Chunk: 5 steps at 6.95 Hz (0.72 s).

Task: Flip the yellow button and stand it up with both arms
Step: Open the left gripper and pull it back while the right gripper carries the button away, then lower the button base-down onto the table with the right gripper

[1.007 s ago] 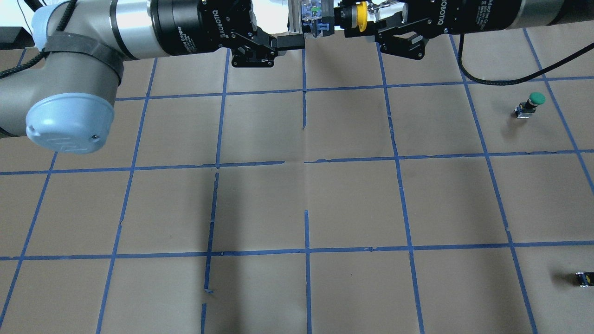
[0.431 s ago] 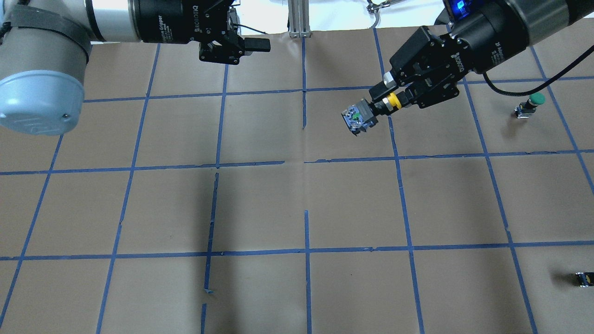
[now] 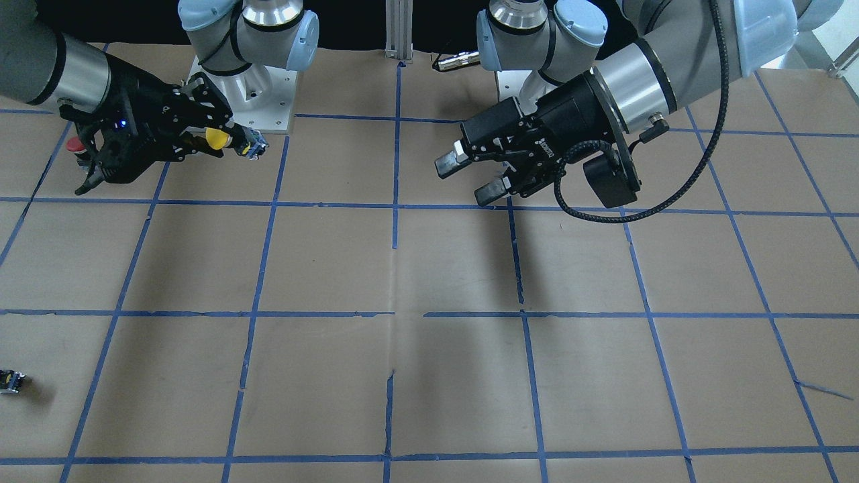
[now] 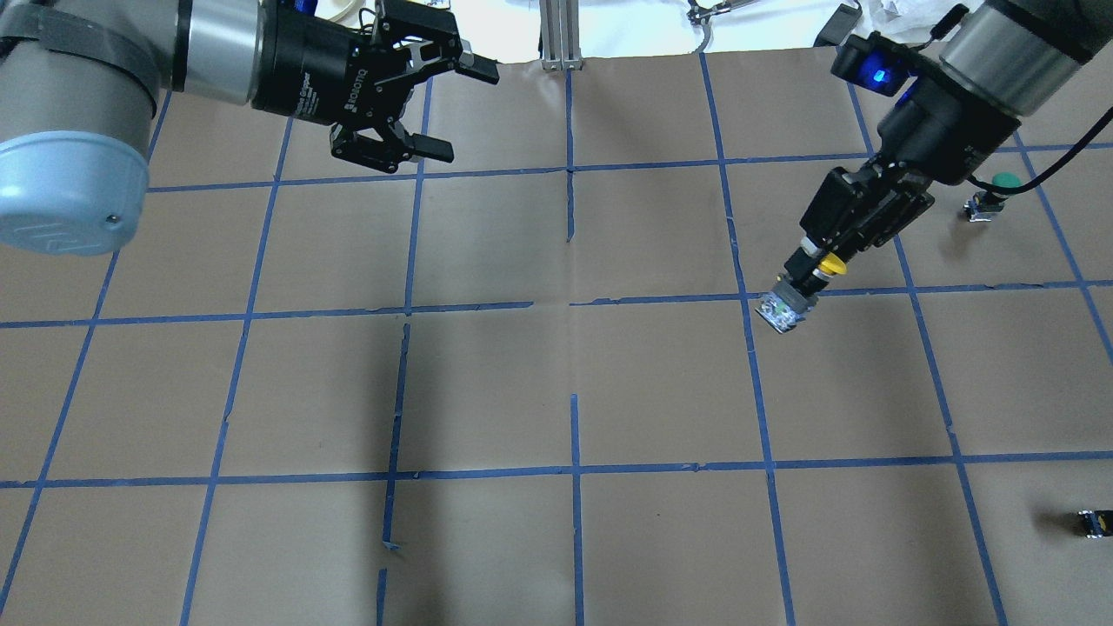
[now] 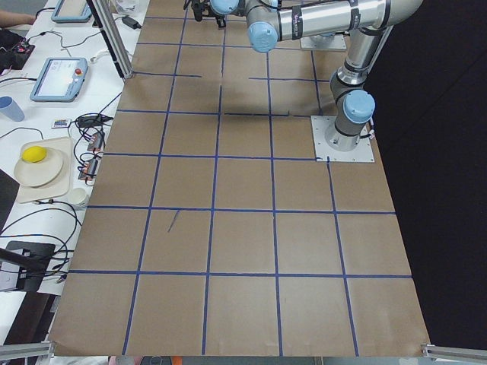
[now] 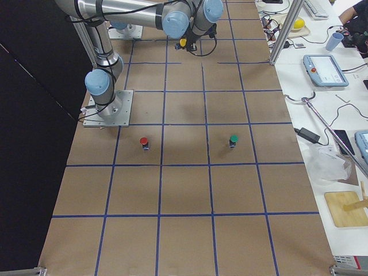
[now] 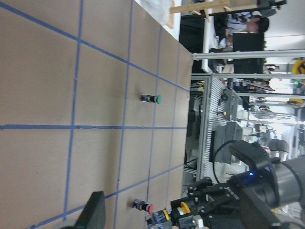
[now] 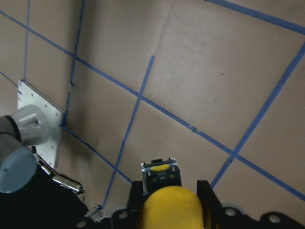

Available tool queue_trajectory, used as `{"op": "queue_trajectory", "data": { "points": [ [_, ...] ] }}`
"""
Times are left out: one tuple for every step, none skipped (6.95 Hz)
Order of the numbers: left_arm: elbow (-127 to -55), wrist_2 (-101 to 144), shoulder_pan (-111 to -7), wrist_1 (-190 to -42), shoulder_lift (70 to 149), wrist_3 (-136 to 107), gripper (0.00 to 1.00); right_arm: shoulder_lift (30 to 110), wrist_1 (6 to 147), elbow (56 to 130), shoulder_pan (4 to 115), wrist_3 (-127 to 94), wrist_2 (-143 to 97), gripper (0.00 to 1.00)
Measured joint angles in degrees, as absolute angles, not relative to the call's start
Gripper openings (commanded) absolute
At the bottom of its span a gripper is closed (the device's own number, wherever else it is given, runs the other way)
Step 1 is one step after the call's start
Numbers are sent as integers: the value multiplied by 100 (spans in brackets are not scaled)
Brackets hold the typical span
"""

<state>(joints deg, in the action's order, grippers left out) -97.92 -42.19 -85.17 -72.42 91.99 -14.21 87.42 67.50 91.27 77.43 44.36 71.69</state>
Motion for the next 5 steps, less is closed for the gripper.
{"op": "queue_trajectory", "data": {
  "points": [
    [-9775, -5084, -8529, -7257, 9167, -1454, 100, 8751, 7238, 9472, 7592, 4901, 7723, 27],
    [-9760, -5951, -8557, -7275, 9102, -1459, 100, 8755, 7691, 9798, 7372, 5411, 8209, 27],
    [-9746, -6569, -8574, -7371, 9036, -1443, 100, 8755, 8086, 10082, 7015, 5964, 8538, 27],
    [-9656, -6893, -8574, -7629, 9006, -1339, 100, 8758, 8620, 10411, 6509, 6643, 8797, 27],
    [-9456, -7155, -8572, -7993, 9025, -1164, 100, 8754, 9368, 10770, 6054, 7445, 9016, 27]
  ]
}}
